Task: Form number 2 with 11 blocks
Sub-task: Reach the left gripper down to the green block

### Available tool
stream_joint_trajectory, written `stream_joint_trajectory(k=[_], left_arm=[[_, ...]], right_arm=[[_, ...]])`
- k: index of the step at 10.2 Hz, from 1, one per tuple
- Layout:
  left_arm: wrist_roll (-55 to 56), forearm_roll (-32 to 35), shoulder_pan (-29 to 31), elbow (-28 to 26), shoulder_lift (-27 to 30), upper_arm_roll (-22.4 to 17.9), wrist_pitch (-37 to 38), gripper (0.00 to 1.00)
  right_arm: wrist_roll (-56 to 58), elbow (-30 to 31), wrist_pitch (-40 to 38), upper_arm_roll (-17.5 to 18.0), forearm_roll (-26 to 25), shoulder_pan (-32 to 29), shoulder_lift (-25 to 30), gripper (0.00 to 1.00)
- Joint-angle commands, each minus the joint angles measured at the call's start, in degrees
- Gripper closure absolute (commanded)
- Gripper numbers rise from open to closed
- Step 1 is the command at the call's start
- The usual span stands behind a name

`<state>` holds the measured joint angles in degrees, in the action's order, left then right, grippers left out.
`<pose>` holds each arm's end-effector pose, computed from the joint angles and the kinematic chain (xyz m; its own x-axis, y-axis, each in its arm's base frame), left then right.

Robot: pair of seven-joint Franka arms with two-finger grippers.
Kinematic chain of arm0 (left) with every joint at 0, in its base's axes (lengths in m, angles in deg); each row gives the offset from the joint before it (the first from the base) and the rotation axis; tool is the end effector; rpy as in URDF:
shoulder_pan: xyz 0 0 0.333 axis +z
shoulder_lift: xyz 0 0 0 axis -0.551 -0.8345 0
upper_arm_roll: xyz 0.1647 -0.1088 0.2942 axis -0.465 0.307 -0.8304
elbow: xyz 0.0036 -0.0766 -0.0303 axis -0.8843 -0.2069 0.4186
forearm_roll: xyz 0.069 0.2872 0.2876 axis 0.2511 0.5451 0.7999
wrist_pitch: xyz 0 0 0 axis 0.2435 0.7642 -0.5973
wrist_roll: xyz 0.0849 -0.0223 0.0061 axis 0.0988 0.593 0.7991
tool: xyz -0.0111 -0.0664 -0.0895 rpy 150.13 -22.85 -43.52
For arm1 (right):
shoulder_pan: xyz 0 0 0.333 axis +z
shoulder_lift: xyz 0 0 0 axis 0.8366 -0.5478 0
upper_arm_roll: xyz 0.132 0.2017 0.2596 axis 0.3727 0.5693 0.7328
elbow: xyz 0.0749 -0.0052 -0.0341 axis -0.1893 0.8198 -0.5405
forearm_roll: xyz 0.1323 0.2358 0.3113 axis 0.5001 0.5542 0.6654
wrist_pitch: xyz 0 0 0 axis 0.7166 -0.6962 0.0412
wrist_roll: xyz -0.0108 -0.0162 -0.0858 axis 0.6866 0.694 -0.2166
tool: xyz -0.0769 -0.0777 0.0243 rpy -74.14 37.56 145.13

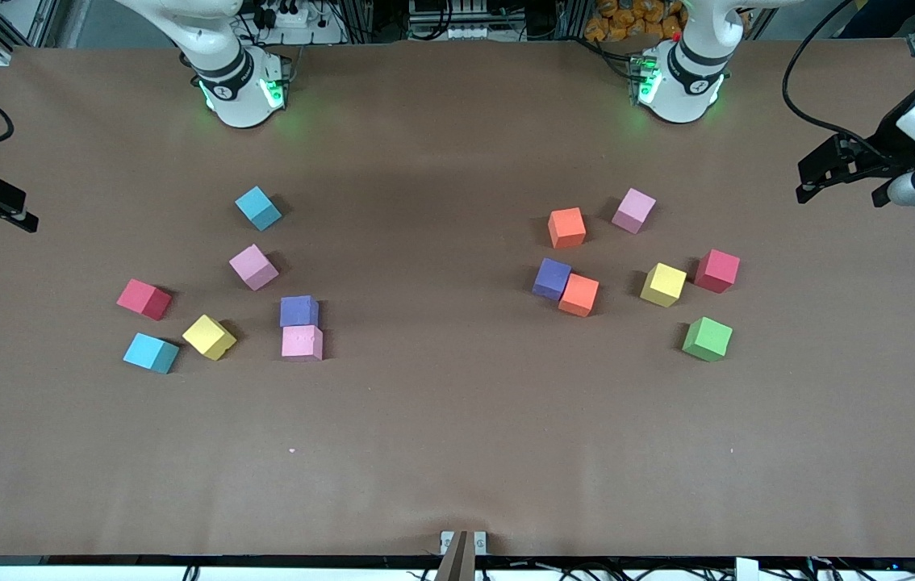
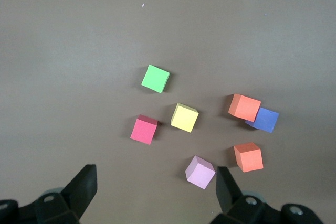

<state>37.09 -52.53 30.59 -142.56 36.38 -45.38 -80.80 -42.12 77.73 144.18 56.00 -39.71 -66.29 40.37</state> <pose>0.5558 -0.0631 0.6791 0.9983 -0.0477 0.0349 -0.0483 -0.9987 0.0186 0.5875 -0.0567 0.6663 0.9947 0.0964 0.0361 0.0984 -0.9935 -0.0578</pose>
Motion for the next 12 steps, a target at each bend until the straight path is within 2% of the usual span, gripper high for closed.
stream_joint_trajectory(k=[1,6,8,12], left_arm=[[0.3,-0.5,0.3,0.9,-0.1,0.3,1.1,0.00],[2.6,2.9,0.8,0.6,-2.2,1.0,1.0,0.00],[3.2,4.3,1.1,0.5,-9.2,0.7,-1.2,0.00],[2.0,4.4,2.0,0.4,-19.9,0.8,-13.6,0.00]], right_arm=[[-0.4,-1.1,-0.4,0.3,-0.5,0.1,-0.3,0.00],[-0.4,-1.1,-0.3,0.4,-0.5,0.1,-0.3,0.00],[-0.4,-1.1,-0.3,0.4,-0.4,0.2,-0.3,0.00],[-0.4,-1.1,-0.3,0.3,-0.6,0.4,-0.3,0.00]])
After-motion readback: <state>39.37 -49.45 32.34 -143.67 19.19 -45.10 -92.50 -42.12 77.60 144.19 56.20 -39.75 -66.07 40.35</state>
